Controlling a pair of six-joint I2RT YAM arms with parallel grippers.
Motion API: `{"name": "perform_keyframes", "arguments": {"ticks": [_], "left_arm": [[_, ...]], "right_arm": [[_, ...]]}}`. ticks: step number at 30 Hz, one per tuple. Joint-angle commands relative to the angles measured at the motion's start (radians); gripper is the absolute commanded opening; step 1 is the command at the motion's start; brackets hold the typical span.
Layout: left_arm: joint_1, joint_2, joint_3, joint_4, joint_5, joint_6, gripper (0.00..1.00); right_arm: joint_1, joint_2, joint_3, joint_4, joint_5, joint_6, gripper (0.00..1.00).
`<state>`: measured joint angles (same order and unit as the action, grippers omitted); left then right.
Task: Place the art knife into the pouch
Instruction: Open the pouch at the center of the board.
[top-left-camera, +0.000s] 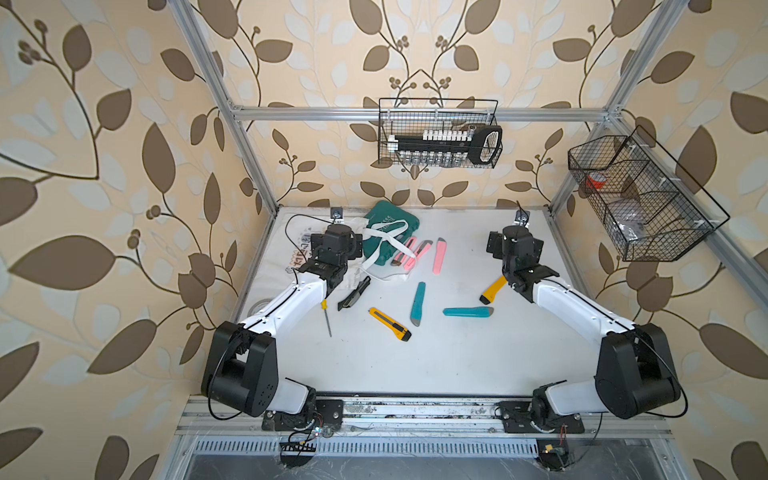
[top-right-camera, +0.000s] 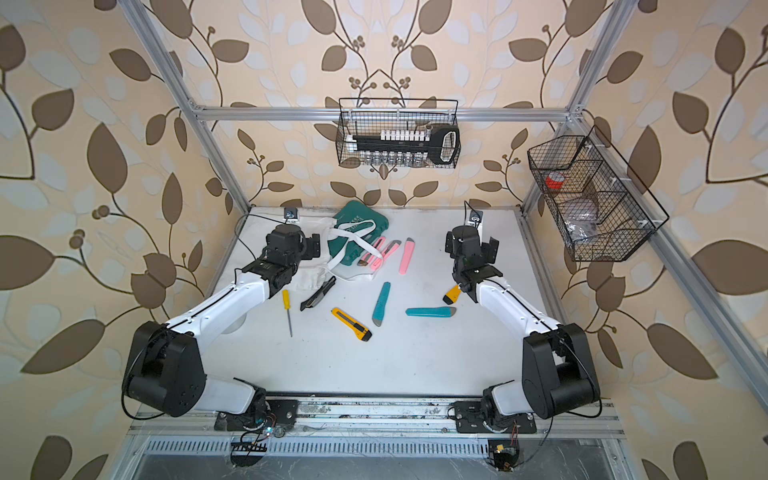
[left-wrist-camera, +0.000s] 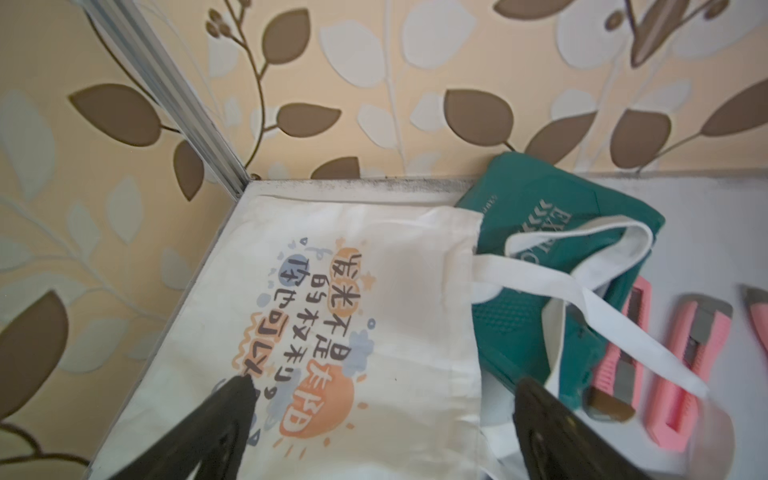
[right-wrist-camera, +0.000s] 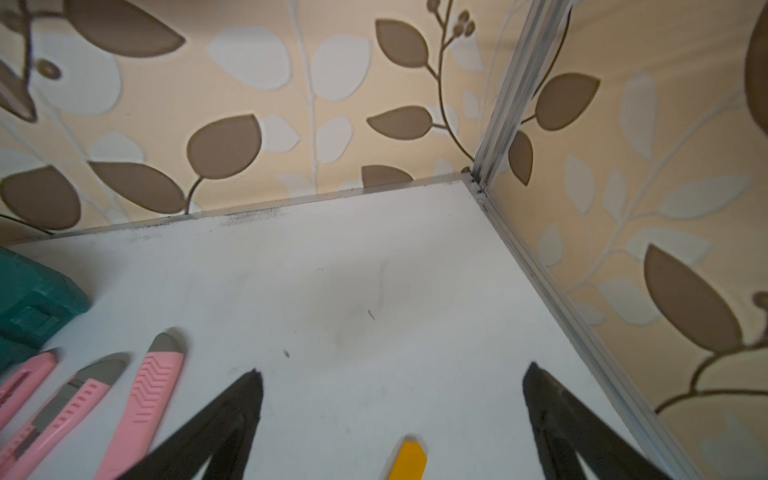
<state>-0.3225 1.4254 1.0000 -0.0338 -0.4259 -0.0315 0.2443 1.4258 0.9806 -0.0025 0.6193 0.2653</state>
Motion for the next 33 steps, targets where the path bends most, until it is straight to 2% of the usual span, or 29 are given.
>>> {"name": "perform_keyframes", "arguments": {"ticks": [1,7,9,12,16,23,27,33], "left_arm": [[-0.056,0.071,0.042,-0.162,-0.001,0.012,0.97],[-0.131,0.174,0.15,-0.264,0.01,-0.008,0.92],[-0.132,0.187,0.171,-0.29,0.018,-0.036,0.92],[-0.13,0.169,0.197,-0.329,-0.014,-0.068,0.92],[-0.129,0.119,0.252,-0.446,-0.053,-0.129,0.94],[-0.106,0.024,0.262,-0.638,-0.037,-0.288,0.95],[-0.092,-0.063,0.234,-0.666,0.036,-0.34,0.95],[-0.09,-0.112,0.205,-0.682,0.098,-0.377,0.95]], "right_arm": [[0.005,-0.047,0.006,-0.311,-0.052,0.196,0.94],[0.015,-0.15,-0.063,-0.309,-0.313,0.264,0.72],[0.038,-0.126,-0.056,-0.289,-0.388,0.262,0.71],[0.106,0.007,0.051,-0.299,-0.551,0.228,0.69],[0.216,0.243,0.269,-0.397,-0.607,0.172,0.67],[0.283,0.562,0.551,-0.469,-0.63,0.121,0.62],[0.298,0.673,0.662,-0.512,-0.588,0.084,0.6],[0.299,0.776,0.753,-0.538,-0.576,0.055,0.51]]}}
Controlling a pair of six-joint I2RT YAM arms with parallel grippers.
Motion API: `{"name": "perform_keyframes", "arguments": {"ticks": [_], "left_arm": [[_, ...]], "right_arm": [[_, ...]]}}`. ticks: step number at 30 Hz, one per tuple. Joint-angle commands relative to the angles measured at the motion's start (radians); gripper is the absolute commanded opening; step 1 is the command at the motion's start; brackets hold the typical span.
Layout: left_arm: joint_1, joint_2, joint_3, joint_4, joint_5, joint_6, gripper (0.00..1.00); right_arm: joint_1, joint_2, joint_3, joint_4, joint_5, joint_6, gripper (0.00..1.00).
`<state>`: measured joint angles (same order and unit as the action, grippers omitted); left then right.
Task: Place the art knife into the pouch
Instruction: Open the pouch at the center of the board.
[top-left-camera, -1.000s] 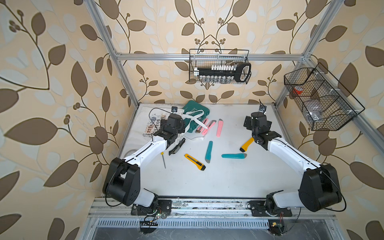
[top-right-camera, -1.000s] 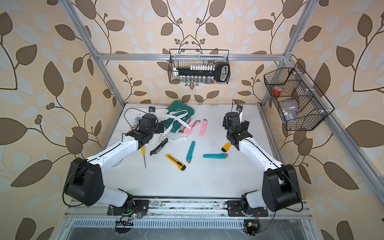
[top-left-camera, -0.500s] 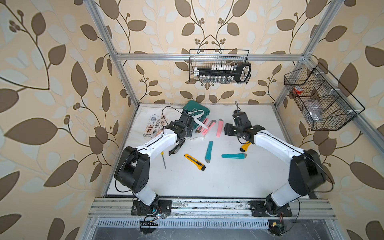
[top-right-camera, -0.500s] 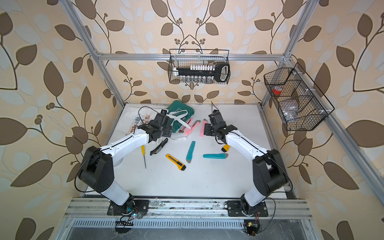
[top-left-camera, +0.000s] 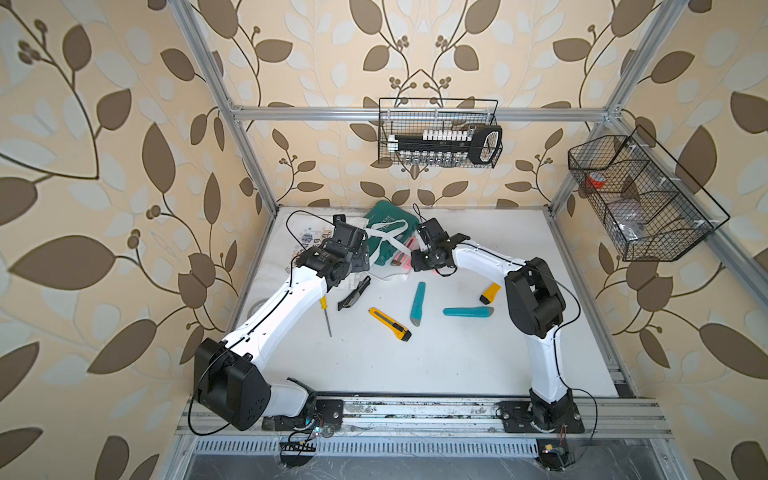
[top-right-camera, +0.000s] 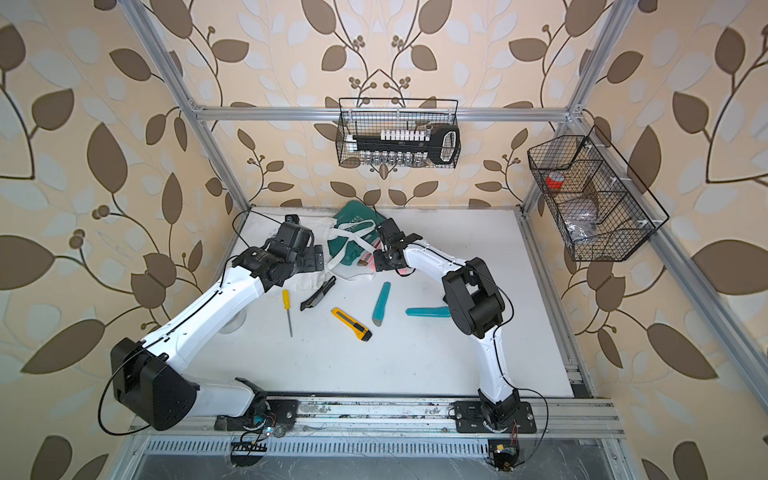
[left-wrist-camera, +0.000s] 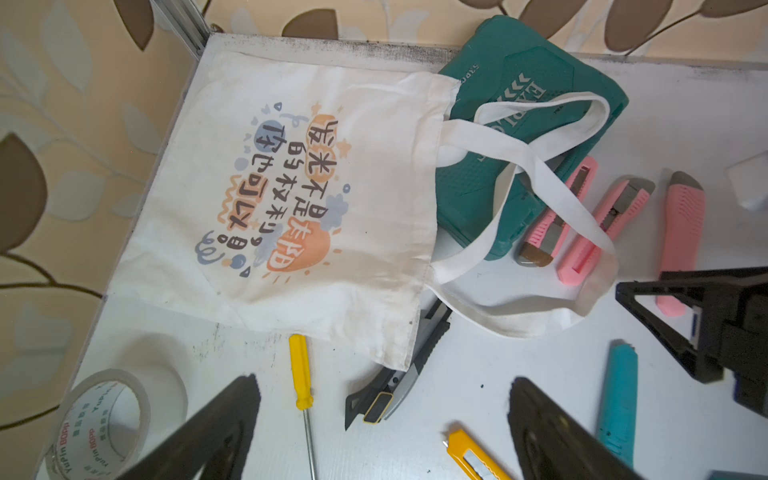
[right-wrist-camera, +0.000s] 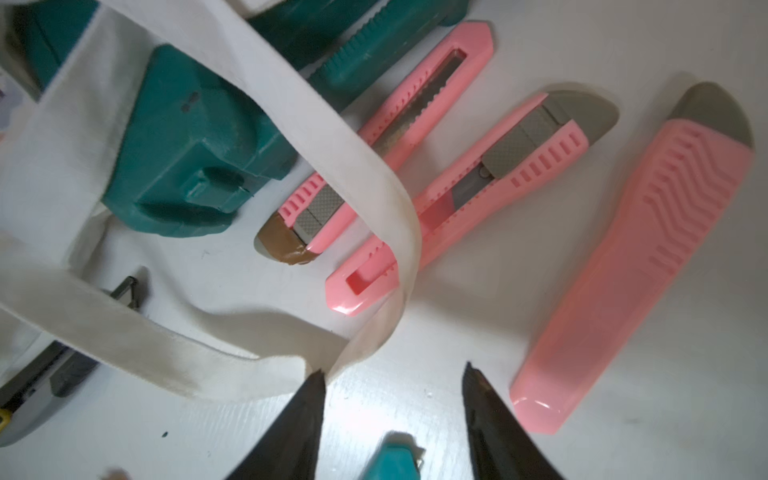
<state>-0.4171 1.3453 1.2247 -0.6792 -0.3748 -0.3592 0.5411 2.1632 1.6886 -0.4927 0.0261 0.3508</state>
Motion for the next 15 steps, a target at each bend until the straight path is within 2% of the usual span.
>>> {"name": "perform_keyframes", "arguments": {"ticks": [1,7,10,13,15], "left_arm": [[0.005,-0.042,-0.029,-0.033,0.055,-0.053,0.96],[0.009,-0.079,-0.042,-0.037,0.073,-0.059,0.96],[0.028,-0.099,-0.057,-0.039,0.095,-0.065,0.96],[0.054,-0.122,-0.077,-0.032,0.133,-0.076,0.96],[0.064,-0.134,-0.078,-0.036,0.147,-0.076,0.96]], "right_arm": [[0.003,0.053,0.058,-0.054,0.023,-0.032,0.51],[0.007,0.107,0.092,-0.039,0.02,-0.036,0.42],[0.007,0.13,0.113,-0.042,0.004,-0.037,0.27],[0.009,0.131,0.109,-0.017,-0.003,-0.039,0.06],[0.01,0.131,0.114,-0.015,-0.005,-0.042,0.0]]}}
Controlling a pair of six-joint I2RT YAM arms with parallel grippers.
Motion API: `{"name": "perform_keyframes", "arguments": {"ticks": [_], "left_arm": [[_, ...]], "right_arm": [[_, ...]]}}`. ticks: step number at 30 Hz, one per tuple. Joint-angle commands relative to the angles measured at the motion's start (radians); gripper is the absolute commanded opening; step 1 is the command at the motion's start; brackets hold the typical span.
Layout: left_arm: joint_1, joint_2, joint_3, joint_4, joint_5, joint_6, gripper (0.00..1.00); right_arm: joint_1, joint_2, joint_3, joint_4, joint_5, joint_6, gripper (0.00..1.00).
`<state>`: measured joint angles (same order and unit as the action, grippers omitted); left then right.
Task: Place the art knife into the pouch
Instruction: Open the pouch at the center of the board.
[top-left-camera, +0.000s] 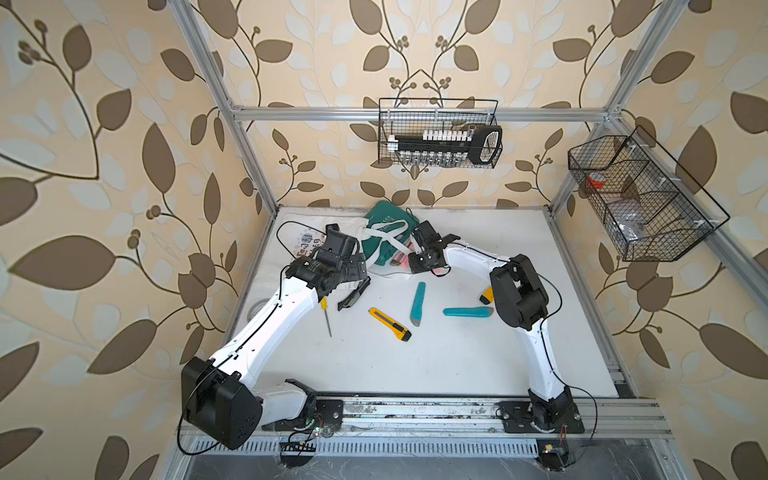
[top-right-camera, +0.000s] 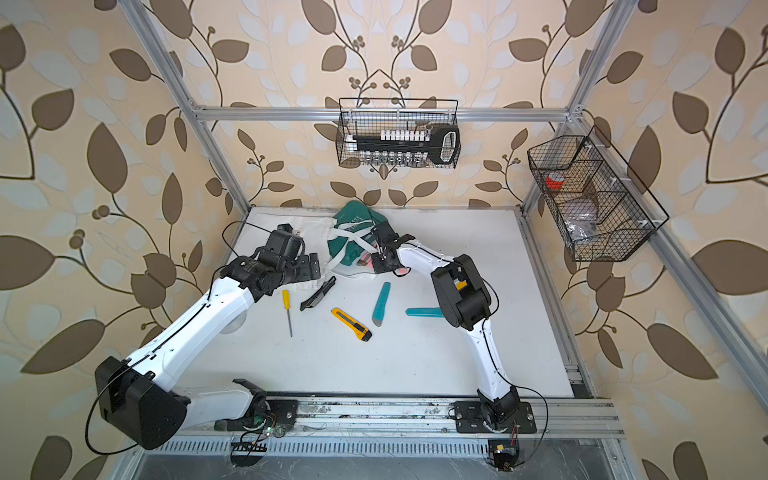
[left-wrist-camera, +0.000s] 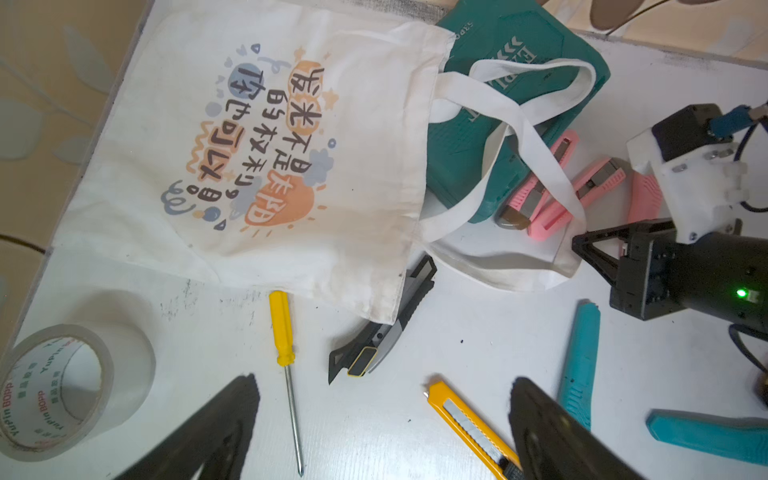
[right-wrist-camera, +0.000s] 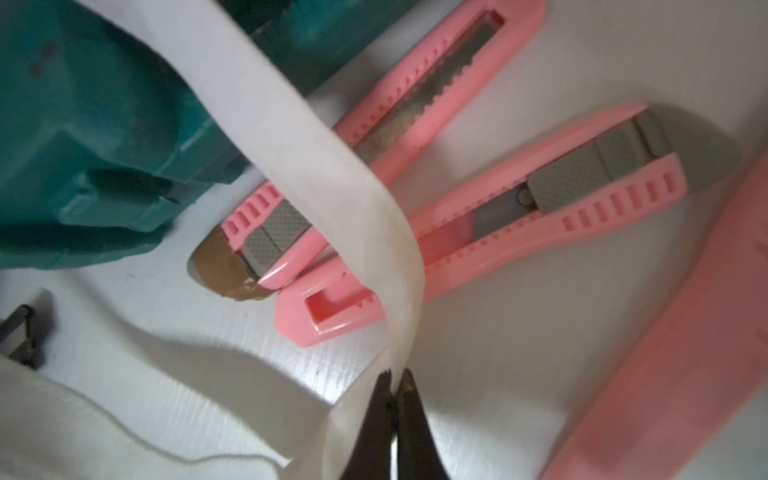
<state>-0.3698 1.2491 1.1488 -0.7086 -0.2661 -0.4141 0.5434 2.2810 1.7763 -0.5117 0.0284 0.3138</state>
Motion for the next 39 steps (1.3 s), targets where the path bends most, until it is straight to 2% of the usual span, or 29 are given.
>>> {"name": "perform_keyframes", "arguments": {"ticks": [1,7,12,17,21,23,26,32,39], "left_arm": [[0.019,-0.042,0.002,-0.009,0.041,-0.021,0.96],[0.028,-0.078,0.034,-0.037,0.047,-0.021,0.96],[0.04,-0.107,0.062,-0.062,0.042,-0.019,0.96],[0.105,-0.176,0.052,-0.082,0.077,-0.037,0.95],[0.131,-0.224,0.029,-0.087,0.069,-0.04,0.95],[0.136,-0.235,0.022,-0.095,0.073,-0.038,0.95],[0.138,-0.247,0.016,-0.107,0.091,-0.041,0.95],[0.138,-0.255,0.02,-0.117,0.12,-0.035,0.95],[0.138,-0.268,0.005,-0.114,0.153,-0.035,0.95]], "right_arm": [[0.007,0.01,0.026,0.003,-0.005,-0.007,0.0],[0.026,-0.121,-0.038,-0.002,0.001,-0.004,0.0],[0.065,-0.264,-0.046,-0.071,-0.05,-0.015,0.0],[0.107,-0.323,0.03,-0.098,-0.213,0.015,0.0],[0.14,-0.269,0.189,-0.105,-0.379,0.057,0.0],[0.16,-0.24,0.275,-0.125,-0.407,0.062,0.0],[0.18,-0.247,0.315,-0.13,-0.423,0.076,0.0],[0.178,-0.435,0.163,-0.098,-0.332,0.074,0.0],[0.167,-0.61,0.062,-0.133,-0.263,0.044,0.0]]}}
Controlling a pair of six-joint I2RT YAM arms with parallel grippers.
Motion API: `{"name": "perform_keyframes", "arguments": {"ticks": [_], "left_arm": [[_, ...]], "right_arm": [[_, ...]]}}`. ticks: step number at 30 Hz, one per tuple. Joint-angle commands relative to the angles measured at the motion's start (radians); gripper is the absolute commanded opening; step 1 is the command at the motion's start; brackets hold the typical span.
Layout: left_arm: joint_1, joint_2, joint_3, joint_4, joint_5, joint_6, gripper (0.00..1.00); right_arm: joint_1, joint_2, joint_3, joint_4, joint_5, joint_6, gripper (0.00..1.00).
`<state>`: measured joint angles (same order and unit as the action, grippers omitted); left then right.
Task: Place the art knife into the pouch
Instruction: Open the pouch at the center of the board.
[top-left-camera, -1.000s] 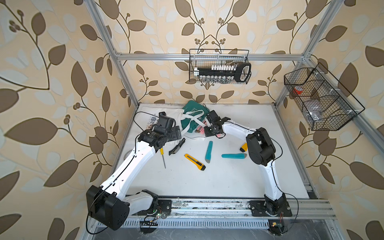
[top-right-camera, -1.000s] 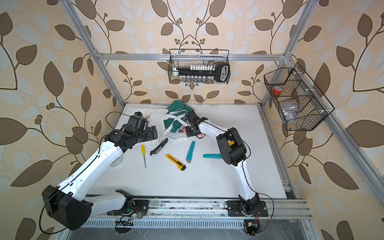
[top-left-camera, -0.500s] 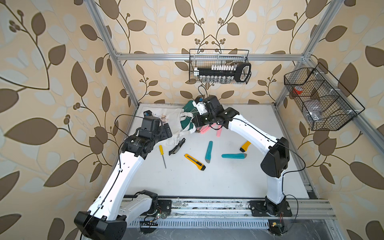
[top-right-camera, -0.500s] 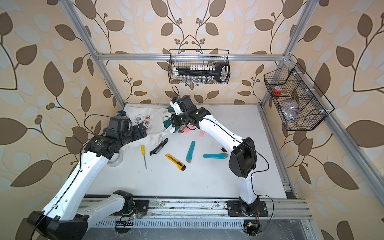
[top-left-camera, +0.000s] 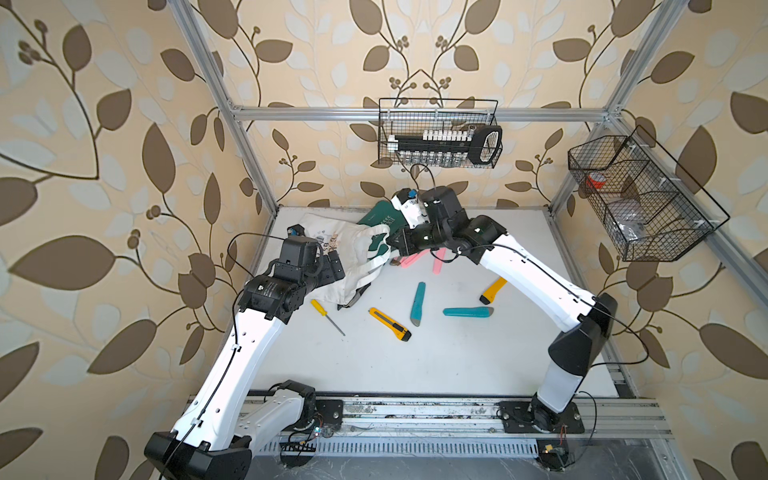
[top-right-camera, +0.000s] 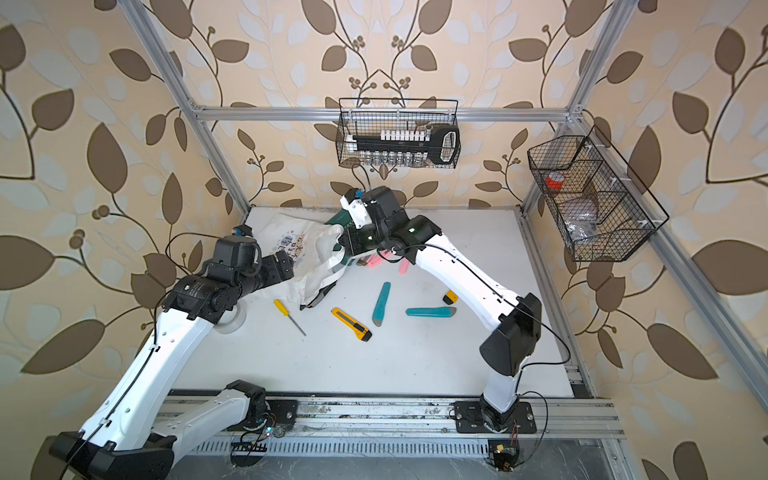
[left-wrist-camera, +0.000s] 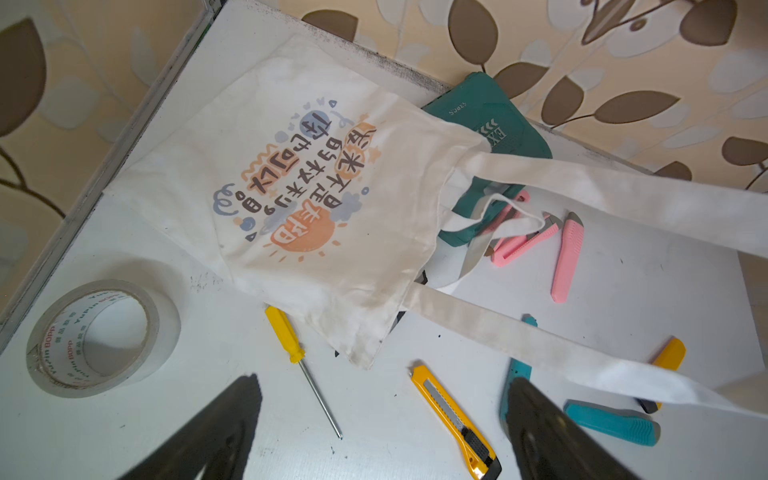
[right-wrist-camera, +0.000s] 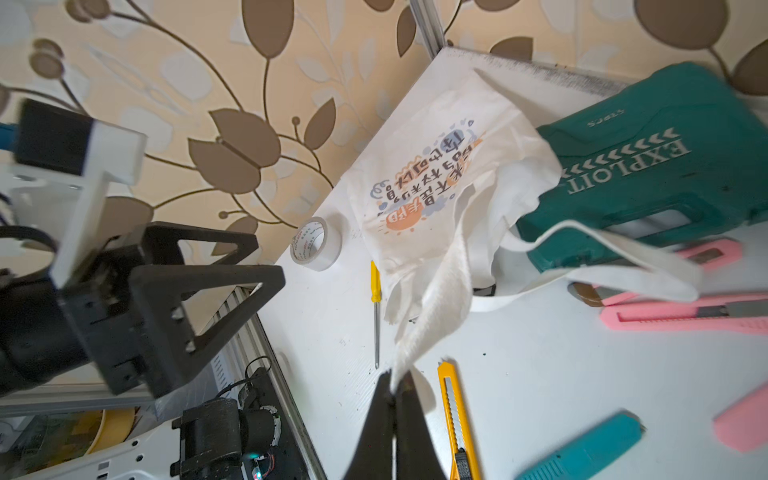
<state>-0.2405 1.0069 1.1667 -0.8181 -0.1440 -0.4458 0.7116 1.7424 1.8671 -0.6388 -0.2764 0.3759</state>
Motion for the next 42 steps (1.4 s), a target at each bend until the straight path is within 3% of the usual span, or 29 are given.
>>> {"name": "perform_keyframes", "arguments": {"ticks": [1,6,12,17,23,24,26,30,32,37,39,42], "left_arm": [[0.009,-0.027,-0.016,-0.001,0.038,-0.004,0.95],[0.009,-0.036,-0.021,0.005,0.063,-0.021,0.95],[0.009,-0.062,-0.028,-0.002,0.04,-0.03,0.95],[0.009,-0.093,-0.035,-0.035,-0.016,-0.05,0.95],[0.009,-0.157,-0.041,-0.071,-0.077,-0.074,0.95],[0.009,-0.165,-0.044,-0.074,-0.079,-0.077,0.95],[0.009,-0.171,-0.051,-0.082,-0.08,-0.082,0.95],[0.009,-0.173,-0.068,-0.085,-0.074,-0.086,0.95],[0.009,-0.169,-0.075,-0.08,-0.066,-0.087,0.95],[0.009,-0.13,-0.084,-0.05,-0.024,-0.057,0.95],[0.009,-0.093,-0.082,-0.034,0.02,-0.044,0.94],[-0.005,-0.005,-0.068,-0.028,0.066,-0.03,0.89]], "right_arm": [[-0.019,-0.086,-0.04,-0.008,0.042,-0.017,0.0],[-0.047,-0.08,-0.05,-0.022,0.017,-0.012,0.0],[-0.038,0.149,0.073,-0.024,-0.116,0.014,0.0],[-0.008,0.398,0.261,0.036,-0.375,0.023,0.0],[0.016,0.646,0.531,0.171,-0.596,0.151,0.0],[0.013,0.683,0.557,0.211,-0.642,0.171,0.08],[0.008,0.724,0.557,0.301,-0.706,0.221,0.38],[-0.002,0.665,0.343,0.607,-0.744,0.27,0.99],[-0.039,0.638,0.279,0.707,-0.732,0.299,0.99],[-0.163,0.527,0.062,1.055,-0.661,0.549,1.0],[-0.22,0.438,-0.029,1.018,-0.601,0.541,0.99],[-0.292,0.277,-0.136,0.735,-0.449,0.378,0.99]]}}
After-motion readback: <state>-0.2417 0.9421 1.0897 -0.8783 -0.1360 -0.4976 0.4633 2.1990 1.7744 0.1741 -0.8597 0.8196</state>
